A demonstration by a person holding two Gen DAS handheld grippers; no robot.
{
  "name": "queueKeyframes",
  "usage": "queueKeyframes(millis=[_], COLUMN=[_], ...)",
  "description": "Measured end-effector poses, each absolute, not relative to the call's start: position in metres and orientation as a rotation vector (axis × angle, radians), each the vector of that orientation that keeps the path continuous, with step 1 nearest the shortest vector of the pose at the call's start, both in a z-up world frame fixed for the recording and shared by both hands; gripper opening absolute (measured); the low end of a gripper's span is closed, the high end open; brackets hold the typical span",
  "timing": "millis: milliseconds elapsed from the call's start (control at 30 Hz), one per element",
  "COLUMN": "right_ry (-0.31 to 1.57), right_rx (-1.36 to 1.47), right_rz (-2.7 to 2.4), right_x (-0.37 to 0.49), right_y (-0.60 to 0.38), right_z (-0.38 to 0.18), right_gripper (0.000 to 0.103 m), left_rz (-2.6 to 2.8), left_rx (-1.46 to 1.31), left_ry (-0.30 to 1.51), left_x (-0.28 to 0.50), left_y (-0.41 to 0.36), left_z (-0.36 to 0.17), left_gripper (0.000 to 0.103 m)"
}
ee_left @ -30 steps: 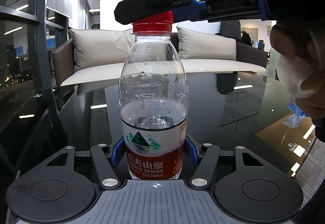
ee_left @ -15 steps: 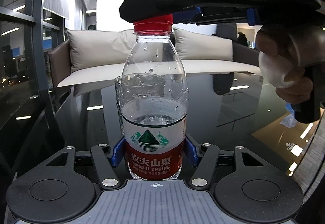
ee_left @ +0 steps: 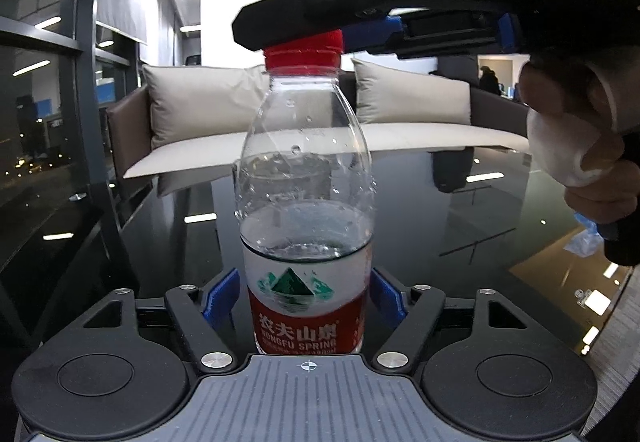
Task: Unscrew bottle cap and pour
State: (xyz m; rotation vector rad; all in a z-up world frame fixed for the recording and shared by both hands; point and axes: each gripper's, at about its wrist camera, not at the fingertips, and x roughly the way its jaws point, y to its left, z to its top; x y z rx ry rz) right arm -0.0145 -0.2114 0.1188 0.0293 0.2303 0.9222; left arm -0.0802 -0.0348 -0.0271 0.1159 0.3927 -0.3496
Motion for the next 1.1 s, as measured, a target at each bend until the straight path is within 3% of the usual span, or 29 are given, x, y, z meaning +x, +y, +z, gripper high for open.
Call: queueKeyframes(millis=[67,133,1100], right_ry=[0.232,0.230,0.270], right_rx=[0.028,0.023,-0.048], right_rz=[0.919,0.914,0.630], right_x=[-0.017,-0.019,-0.057], right_y=[-0.211,-0.209,-0.177], right_z=[0.120,0.119,0.103], right_gripper=[0.032,0.032,0.032], left_rz=[-0.353,-0.366,-0.386], left_rx=[0.103,0.094,0.102], left_ry=[0.394,0.408,0.411], left_x=[-0.078,-0.075,-0.073], left_y=[-0.035,-0.035,-0.033], left_z=[-0.026,-0.027,-0.028], left_gripper=[0.072,0.057,0.056])
